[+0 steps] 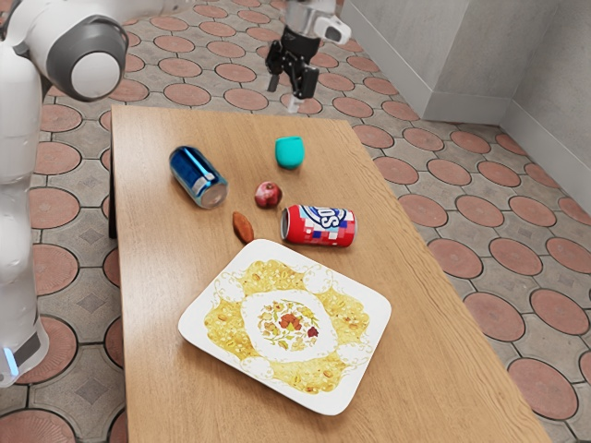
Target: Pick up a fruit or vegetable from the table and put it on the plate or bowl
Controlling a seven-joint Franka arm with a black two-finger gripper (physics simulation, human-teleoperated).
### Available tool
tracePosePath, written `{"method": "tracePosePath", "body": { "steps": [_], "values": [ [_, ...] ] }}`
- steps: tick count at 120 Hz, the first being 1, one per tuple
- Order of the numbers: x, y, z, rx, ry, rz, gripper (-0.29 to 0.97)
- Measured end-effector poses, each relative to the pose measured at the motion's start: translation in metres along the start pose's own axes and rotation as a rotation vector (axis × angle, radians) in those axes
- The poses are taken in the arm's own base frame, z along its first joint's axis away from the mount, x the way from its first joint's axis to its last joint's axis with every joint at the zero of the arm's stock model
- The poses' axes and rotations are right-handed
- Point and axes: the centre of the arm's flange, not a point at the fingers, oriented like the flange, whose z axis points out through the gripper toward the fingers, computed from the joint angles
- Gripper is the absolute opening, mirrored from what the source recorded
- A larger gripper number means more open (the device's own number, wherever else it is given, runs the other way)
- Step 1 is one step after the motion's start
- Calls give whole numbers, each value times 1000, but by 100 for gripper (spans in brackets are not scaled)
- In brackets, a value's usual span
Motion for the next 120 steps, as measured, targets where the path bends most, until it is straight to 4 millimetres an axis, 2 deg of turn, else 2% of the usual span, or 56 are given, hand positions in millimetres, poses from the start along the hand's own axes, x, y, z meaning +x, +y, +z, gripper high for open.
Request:
{"method": "tracePosePath", "body": {
  "steps": [17,21,26,29,34,39,43,47,54,59,64,70,76,83,89,93,98,104,109,113,120],
  "values": [
    [1,0,-7,4,34,37,68],
    [-10,1,-41,12,108,48,68],
    [-40,6,-103,20,239,68,68],
    [-58,9,-132,23,305,80,68],
    [-76,11,-158,20,365,95,68],
    [-81,12,-166,8,389,101,68],
    [-74,11,-158,-2,371,99,68],
    [-58,7,-140,-4,335,88,68],
    [-13,0,-89,-2,233,68,68],
    [19,14,-49,2,160,86,68],
    [40,35,-21,6,113,116,68],
    [55,47,1,1,84,132,68],
    [61,49,19,-5,59,134,68],
    [64,47,32,-12,43,132,68],
    [63,44,33,-21,47,130,68],
    [63,50,34,-21,48,140,68],
    [56,61,30,-24,60,159,68],
    [47,63,19,-32,85,168,68],
    [22,66,-1,-55,124,184,68],
    [-1,64,-7,-78,143,192,68],
    [-13,53,24,-93,114,179,68]
  ]
}}
